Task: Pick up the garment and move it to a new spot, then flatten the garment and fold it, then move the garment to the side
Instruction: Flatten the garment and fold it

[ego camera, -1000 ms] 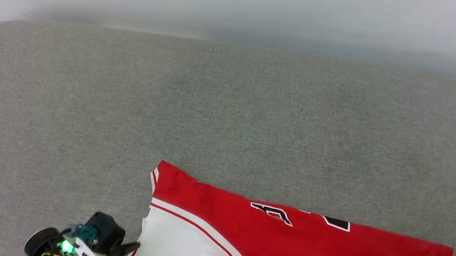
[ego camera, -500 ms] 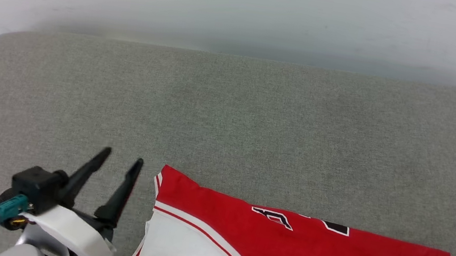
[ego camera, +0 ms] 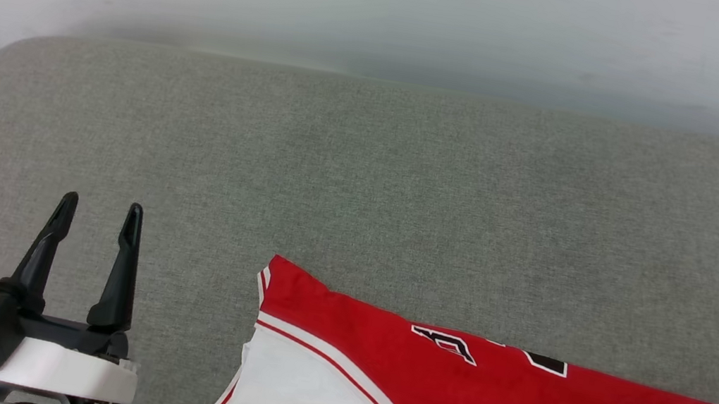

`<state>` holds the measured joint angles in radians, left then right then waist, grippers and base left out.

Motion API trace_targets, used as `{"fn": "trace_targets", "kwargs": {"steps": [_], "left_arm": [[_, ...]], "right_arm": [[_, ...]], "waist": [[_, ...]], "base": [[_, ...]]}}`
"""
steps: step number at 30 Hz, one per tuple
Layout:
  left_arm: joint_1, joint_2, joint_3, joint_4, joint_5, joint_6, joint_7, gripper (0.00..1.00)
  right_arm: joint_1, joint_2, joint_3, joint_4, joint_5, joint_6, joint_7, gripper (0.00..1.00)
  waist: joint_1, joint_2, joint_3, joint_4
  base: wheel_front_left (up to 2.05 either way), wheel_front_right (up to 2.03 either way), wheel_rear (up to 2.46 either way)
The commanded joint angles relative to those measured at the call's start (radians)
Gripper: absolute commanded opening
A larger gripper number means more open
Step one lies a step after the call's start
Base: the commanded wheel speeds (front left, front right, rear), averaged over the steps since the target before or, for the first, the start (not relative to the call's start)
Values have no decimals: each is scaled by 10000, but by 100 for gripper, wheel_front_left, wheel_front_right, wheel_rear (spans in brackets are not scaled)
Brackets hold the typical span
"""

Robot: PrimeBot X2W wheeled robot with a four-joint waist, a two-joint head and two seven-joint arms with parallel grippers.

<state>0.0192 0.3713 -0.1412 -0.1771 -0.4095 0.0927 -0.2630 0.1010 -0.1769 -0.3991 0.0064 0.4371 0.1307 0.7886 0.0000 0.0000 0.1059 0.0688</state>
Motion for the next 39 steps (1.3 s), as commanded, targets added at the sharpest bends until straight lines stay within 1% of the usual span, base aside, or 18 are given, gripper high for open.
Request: {"fn": "trace_targets", "kwargs": {"steps": [1, 3, 7, 13, 17, 20, 23, 27, 28, 29, 30, 31, 34, 39], "left_arm": [[74, -182, 180, 12, 153, -145, -18, 100], [151, -550, 541, 62, 439, -491, -18, 100], [122, -1032, 1029, 226, 1094, -1129, -19, 100], [137, -1759, 1438, 476, 1751, -1694, -19, 100], [169, -2060, 1452, 628, 2072, -1971, -19, 100], [113, -2193, 1431, 695, 2218, -2078, -20, 100], [69, -2294, 1451, 760, 2298, -2145, -20, 100], [153, -2351, 1543, 800, 2343, -2205, -20, 100], [178, -2355, 1565, 811, 2350, -2209, -20, 100], [198, -2363, 1580, 823, 2355, -2208, -20, 100], [209, -2369, 1592, 840, 2363, -2208, -20, 100], [217, -2372, 1599, 853, 2369, -2215, -20, 100], [219, -2376, 1599, 885, 2375, -2227, -20, 100], [273, -2347, 1548, 894, 2336, -2230, -20, 100]], "right_arm": [[-167, 38, -9, 124, -89, -1, -106, 100], [-241, 62, -27, 430, -148, -1, -260, 100], [-469, 75, 21, 977, 0, -1, -457, 100], [-601, 89, 373, 1899, 115, -1, -801, 100], [-478, 273, 743, 2477, 370, 16, -886, 100], [-397, 503, 1133, 2761, 673, 59, -932, 100], [-307, 778, 1561, 2853, 1060, 64, -899, 100], [-143, 800, 2004, 2817, 1309, 64, -1002, 100], [-133, 776, 2086, 2820, 1331, 64, -1044, 96], [-131, 741, 2105, 2809, 1361, 63, -1147, 33], [-136, 697, 2089, 2804, 1338, 63, -1268, 9], [-152, 627, 2087, 2793, 1291, 61, -1364, 0], [-193, 345, 1929, 2734, 1143, -2, -1717, 0], [-316, -44, 1564, 2727, 980, -10, -2133, 0]], "waist": [[0, 0, 62, 44], [0, 0, 149, 105], [0, 0, 390, 235], [0, 0, 609, 465], [0, 0, 613, 620], [0, 0, 580, 687], [0, 0, 504, 708], [0, 0, 402, 643], [0, 0, 375, 618], [0, 0, 352, 593], [0, 0, 328, 568], [0, 0, 306, 542], [0, 0, 243, 464], [0, 0, 187, 374]], "base": [[0, 0, 0], [0, 0, 0], [0, 0, 0], [0, 0, 0], [0, 0, 0], [0, 0, 0], [0, 0, 0], [0, 0, 0], [0, 0, 0], [0, 0, 0], [0, 0, 0], [0, 0, 0], [0, 0, 0], [0, 0, 0]]}}
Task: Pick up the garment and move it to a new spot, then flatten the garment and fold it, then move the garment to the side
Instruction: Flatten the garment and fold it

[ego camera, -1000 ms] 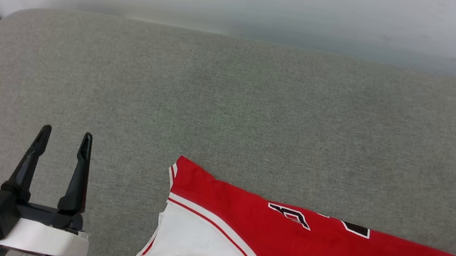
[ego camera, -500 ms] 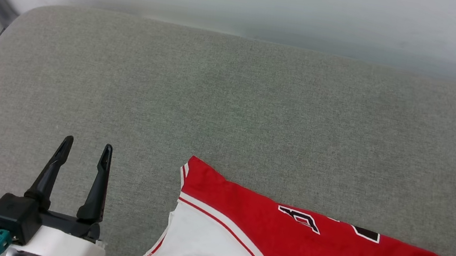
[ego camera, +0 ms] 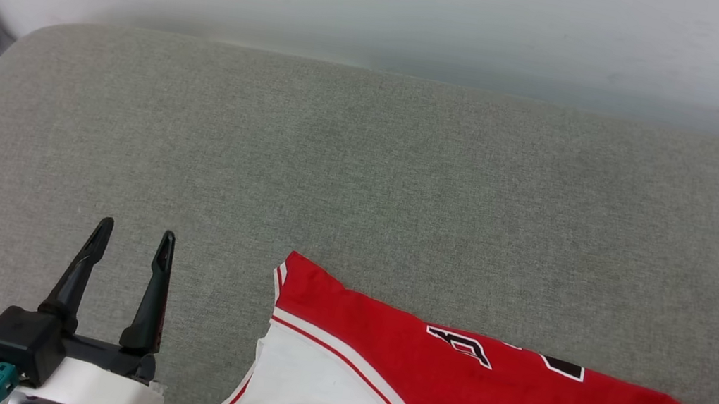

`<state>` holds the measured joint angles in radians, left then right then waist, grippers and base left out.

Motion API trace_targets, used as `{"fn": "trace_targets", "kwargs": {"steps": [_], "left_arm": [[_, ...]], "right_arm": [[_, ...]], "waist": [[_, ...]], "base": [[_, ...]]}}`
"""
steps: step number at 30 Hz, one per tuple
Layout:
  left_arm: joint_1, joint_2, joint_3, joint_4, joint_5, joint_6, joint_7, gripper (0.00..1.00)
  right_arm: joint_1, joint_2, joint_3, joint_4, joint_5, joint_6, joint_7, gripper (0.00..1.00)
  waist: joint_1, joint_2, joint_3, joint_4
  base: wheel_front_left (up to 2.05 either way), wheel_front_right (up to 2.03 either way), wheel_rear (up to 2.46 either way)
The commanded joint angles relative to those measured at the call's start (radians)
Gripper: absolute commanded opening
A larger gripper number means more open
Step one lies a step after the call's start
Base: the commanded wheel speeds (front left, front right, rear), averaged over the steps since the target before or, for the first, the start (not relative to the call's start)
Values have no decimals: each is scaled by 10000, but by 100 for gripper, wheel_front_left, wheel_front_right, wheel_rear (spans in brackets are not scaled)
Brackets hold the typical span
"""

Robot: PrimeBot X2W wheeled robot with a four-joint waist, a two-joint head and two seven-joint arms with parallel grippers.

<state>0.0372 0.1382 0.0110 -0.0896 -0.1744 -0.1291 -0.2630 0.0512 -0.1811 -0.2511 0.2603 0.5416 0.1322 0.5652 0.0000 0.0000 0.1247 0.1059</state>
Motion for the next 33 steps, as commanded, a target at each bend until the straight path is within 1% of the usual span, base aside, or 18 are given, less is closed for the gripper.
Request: {"fn": "trace_targets", "kwargs": {"steps": [1, 8, 11, 13, 15, 18, 20, 24, 27, 31, 33], "left_arm": [[110, 9, 1, 18, -28, -13, -20, 100], [84, 51, -67, -1, -67, -16, -20, 100], [54, 69, -105, 19, -82, -15, -20, 100], [39, 92, -135, 46, -61, -17, -20, 100], [42, 104, -131, 47, -27, -17, -20, 100], [80, 76, -99, 42, -28, -16, -20, 100], [146, 58, -72, 77, -26, -16, -20, 100], [248, 4, -109, 141, -59, -16, -20, 100], [310, -31, -137, 172, -96, -17, -20, 100], [453, 30, -379, 337, -226, -17, -20, 100], [464, 129, -456, 413, -291, -15, -20, 100]], "right_arm": [[125, -85, -70, 214, -116, -28, -2, 0], [-450, -515, -1402, 570, -866, -29, -659, 0], [-729, -769, -1881, 712, -1396, -25, -995, 0], [-903, -771, -2192, 814, -1602, -22, -1240, 0], [-968, -721, -2294, 833, -1732, -19, -1235, 0], [-891, -691, -2106, 546, -1836, -19, -1106, 0], [-760, -561, -1929, 219, -1707, -19, -950, 0], [-359, -364, -1442, -831, -1459, -19, -390, 0], [93, -207, -872, -1743, -1302, -19, 218, 0], [662, 230, -114, -3005, -837, -19, 1174, 0], [809, 537, 54, -3544, -736, -19, 1496, 0]], "waist": [[0, 0, -10, -18], [0, 0, -2, -117], [0, 0, 14, -139], [0, 0, 7, -144], [0, 0, -14, -160], [0, 0, -64, -206], [0, 0, -150, -259], [0, 0, -397, -365], [0, 0, -586, -420], [0, 0, -871, -436], [0, 0, -996, -434]], "base": [[0, 0, 0], [0, 0, 0], [0, 0, 0], [0, 0, 0], [0, 0, 0], [0, 0, 0], [0, 0, 0], [0, 0, 0], [0, 0, 0], [0, 0, 0], [0, 0, 0]]}}
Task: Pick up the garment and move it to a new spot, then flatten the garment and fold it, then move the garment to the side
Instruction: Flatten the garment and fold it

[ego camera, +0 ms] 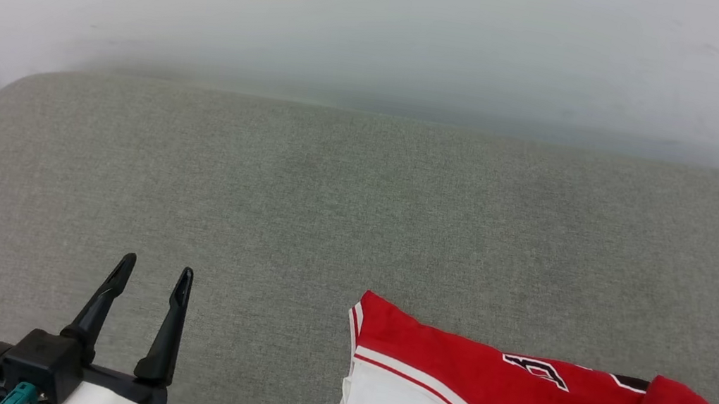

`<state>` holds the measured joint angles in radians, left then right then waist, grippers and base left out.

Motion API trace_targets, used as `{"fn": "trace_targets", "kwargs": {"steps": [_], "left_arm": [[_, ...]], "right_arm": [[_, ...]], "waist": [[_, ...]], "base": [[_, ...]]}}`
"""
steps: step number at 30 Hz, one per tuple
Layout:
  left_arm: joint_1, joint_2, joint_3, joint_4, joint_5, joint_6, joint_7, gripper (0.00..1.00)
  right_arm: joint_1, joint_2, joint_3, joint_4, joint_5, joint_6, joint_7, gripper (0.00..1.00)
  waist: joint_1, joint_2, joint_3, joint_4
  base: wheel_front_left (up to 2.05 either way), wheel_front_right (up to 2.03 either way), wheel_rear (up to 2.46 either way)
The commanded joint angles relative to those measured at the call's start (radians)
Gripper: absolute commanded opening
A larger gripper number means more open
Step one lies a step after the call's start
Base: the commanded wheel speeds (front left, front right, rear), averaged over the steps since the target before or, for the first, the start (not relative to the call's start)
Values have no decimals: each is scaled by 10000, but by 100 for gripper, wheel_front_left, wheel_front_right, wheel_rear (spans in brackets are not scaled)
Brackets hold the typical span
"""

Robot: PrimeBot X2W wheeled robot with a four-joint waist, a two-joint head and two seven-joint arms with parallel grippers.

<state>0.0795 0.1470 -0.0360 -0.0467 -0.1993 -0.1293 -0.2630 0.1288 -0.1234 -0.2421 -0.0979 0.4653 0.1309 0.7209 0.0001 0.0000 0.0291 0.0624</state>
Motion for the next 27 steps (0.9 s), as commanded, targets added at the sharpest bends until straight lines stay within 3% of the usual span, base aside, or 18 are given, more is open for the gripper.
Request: {"fn": "trace_targets", "kwargs": {"steps": [1, 4, 8, 20, 27], "left_arm": [[72, 64, 1, 4, -60, -15, -20, 100], [134, 140, -25, 49, -91, -15, -20, 100], [124, 198, -52, 57, -116, -15, -21, 100], [22, 321, -65, 108, -164, -15, -21, 100], [-77, 266, -124, 164, -152, -16, -21, 100]], "right_arm": [[96, 130, 126, -171, 58, -4, 94, 0], [161, 526, 580, -638, 355, -4, 529, 0], [-173, 751, 1022, -717, 1654, -4, 831, 0], [-987, 747, 3088, 1001, 3903, -4, -876, 0], [-1435, 745, 4200, 2222, 4015, -4, -1895, 0]], "waist": [[-1, 0, -84, 4], [-1, 0, -177, 33], [-1, 0, -213, 93], [-1, 0, -159, 559], [-1, 0, -85, 818]], "base": [[0, 0, 0], [0, 0, 0], [0, 0, 0], [0, 0, 0], [0, 0, 0]]}}
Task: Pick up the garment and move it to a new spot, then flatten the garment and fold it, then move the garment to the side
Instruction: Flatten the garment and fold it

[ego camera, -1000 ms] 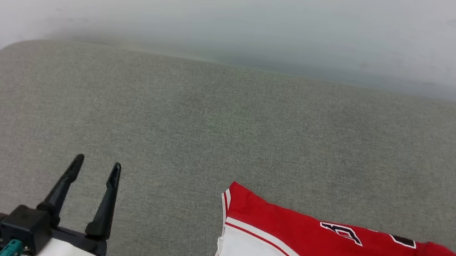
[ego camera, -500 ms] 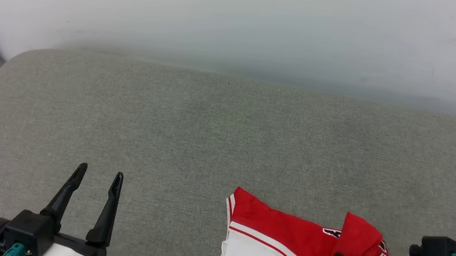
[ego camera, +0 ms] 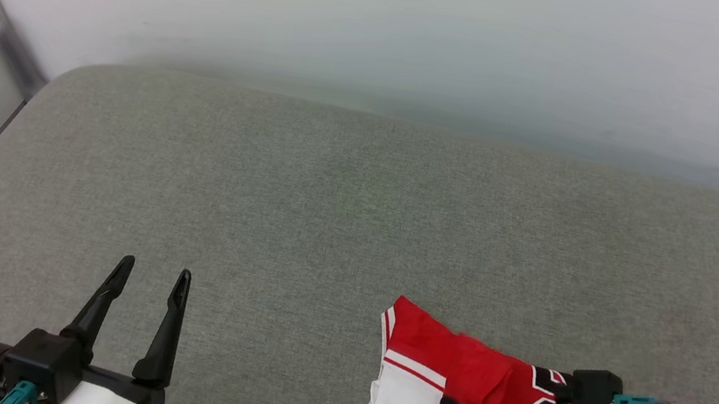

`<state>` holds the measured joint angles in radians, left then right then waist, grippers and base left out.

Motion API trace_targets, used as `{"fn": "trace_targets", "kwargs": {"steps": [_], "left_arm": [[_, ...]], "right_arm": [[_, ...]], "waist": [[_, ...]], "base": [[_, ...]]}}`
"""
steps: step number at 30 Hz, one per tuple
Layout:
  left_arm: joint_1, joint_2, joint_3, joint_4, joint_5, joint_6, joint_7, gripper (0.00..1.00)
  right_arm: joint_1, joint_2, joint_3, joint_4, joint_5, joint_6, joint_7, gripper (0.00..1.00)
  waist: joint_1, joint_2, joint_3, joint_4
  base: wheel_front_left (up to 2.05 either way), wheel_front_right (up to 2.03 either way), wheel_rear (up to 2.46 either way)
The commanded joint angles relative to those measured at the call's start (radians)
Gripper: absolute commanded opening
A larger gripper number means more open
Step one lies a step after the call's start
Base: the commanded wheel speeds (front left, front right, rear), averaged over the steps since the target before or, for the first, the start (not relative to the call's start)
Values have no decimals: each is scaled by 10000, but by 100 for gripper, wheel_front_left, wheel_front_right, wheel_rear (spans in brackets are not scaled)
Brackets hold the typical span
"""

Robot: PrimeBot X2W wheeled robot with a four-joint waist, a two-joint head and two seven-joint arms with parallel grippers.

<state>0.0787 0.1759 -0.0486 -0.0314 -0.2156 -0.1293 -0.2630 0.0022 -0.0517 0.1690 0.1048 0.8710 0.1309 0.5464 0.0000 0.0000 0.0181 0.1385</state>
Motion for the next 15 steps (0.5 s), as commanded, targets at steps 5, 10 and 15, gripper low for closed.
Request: {"fn": "trace_targets", "kwargs": {"steps": [5, 10, 15], "left_arm": [[-134, -131, -35, -15, -32, -16, -21, 100], [-127, -115, 37, -112, -145, -16, -21, 100], [-72, -132, 68, -136, -76, -16, -21, 100]], "right_arm": [[-581, 33, 679, 837, -287, -2, -605, 100], [-695, 20, 1505, 656, 527, -2, -760, 100], [-935, 17, 1396, 459, 443, -2, -921, 100]], "waist": [[0, 0, 124, 180], [0, 0, 138, 220], [0, 0, 132, 106]], "base": [[0, 0, 0], [0, 0, 0], [0, 0, 0]]}}
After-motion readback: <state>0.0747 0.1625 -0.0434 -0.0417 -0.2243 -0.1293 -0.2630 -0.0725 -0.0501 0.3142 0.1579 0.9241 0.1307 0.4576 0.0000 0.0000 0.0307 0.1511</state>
